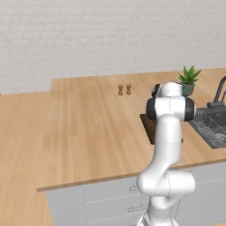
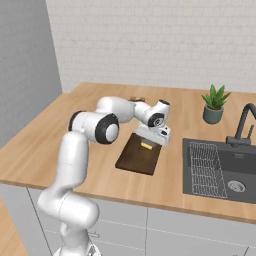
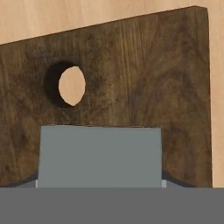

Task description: Pick up the sponge from the counter and clean the cutting board by briefly scrubbing or pressing down on the cutting board. Once finished, release the sponge.

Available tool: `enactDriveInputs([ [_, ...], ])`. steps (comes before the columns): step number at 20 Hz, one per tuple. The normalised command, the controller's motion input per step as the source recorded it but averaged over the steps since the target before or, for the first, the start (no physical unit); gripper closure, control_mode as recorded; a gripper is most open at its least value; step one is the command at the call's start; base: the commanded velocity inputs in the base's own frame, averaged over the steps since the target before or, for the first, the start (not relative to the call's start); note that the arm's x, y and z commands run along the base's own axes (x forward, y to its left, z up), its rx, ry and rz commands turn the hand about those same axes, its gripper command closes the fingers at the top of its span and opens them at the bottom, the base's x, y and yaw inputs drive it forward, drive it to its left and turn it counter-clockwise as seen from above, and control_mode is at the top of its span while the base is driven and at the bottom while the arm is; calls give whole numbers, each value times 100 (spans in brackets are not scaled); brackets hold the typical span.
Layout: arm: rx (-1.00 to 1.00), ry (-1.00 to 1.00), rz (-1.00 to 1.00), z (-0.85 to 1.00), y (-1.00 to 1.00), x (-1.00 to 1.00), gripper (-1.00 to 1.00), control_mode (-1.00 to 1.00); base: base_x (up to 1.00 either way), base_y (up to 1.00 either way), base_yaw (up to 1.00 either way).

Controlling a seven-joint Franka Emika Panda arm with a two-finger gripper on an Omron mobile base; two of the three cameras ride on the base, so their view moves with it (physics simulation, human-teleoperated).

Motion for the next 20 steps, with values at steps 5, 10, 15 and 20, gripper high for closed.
enactDriveInputs([
  [5, 0, -28, 9, -100, 32, -86, 100, -100, 0, 0, 0],
  [10, -9, -25, 11, -90, 77, -100, 100, -100, 0, 0, 0],
  [15, -10, -1, 4, -67, 67, -100, 100, -100, 0, 0, 0],
  [20, -2, -11, 0, -41, 26, -100, 100, -100, 0, 0, 0],
])
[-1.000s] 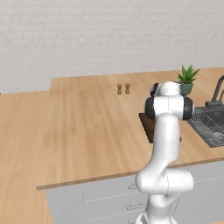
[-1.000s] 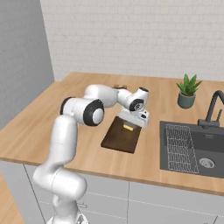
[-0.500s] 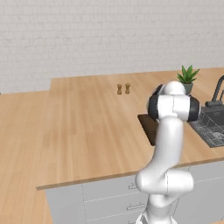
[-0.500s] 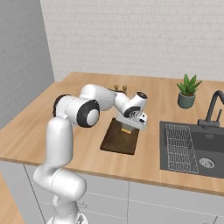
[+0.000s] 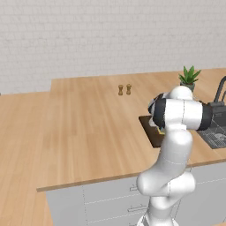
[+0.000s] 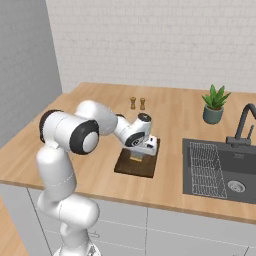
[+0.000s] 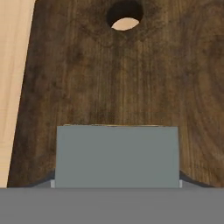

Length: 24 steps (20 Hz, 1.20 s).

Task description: Pick up the sponge from the counter and clean the cutting board by briefly scrubbing or pressing down on the cutting board. Once finished, release the sponge.

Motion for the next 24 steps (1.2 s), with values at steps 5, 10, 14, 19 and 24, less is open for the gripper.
enactDriveInputs([
  [5, 0, -9, 0, -32, 0, -100, 100, -100, 0, 0, 0],
  [10, 2, 2, 0, -25, 25, 43, 100, -100, 0, 0, 0],
  [14, 3, 3, -1, 21, 3, 72, 100, -100, 0, 0, 0],
  [19, 0, 9, -7, -37, -2, 13, 100, -100, 0, 0, 0],
  [24, 0, 2, -9, -96, 0, -6, 100, -100, 0, 0, 0],
])
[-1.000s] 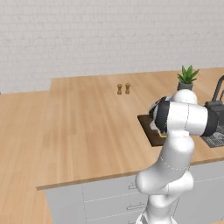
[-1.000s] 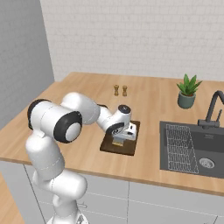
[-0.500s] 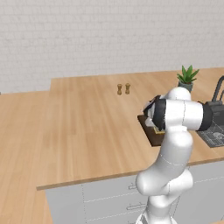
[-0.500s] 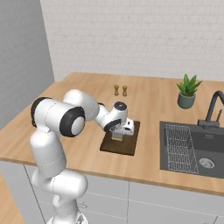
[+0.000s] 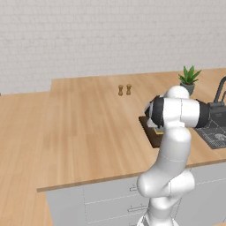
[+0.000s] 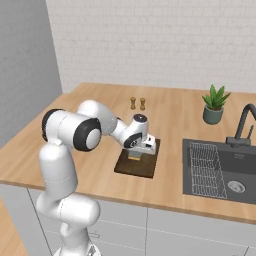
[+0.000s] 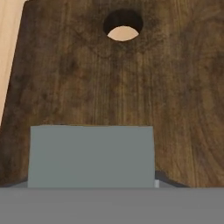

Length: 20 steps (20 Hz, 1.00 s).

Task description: Pick up the sponge from the counter and clean the cutting board by briefly scrubbing or pressing down on the cutting board. Once finished, release the sponge.

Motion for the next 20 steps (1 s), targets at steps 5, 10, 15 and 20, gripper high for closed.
enactDriveInputs([
  [5, -4, 12, -6, -100, 2, -20, 100, -100, 0, 0, 0],
  [10, -7, 4, -7, -100, 4, -58, 100, -100, 0, 0, 0],
  [15, 0, 0, -9, -100, -8, -87, 100, -100, 0, 0, 0],
  [20, 0, 11, -8, -100, -21, -100, 100, -100, 0, 0, 0],
])
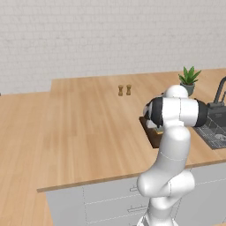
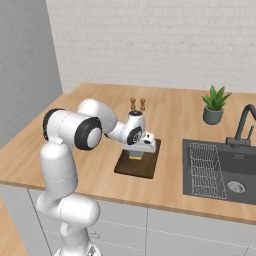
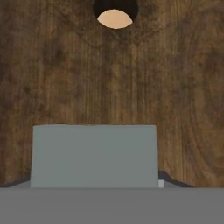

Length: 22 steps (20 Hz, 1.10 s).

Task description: Pick up the sponge from the counter and clean the cutting board by briefly scrubbing or pressing down on the cutting board. Once finished, release the sponge.

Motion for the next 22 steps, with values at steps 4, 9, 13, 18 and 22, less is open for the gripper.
enactDriveInputs([
  [4, 0, 20, -8, -100, -28, -100, 100, -100, 0, 0, 0],
  [9, 0, 15, -3, -100, -44, -100, 100, -100, 0, 0, 0],
  [13, 3, 23, -3, -73, -58, -100, 100, -100, 0, 0, 0],
  [18, 9, 32, 0, 49, -34, 19, 100, -100, 0, 0, 0],
  [22, 2, 47, 0, 96, -5, 40, -100, -100, 0, 0, 0],
])
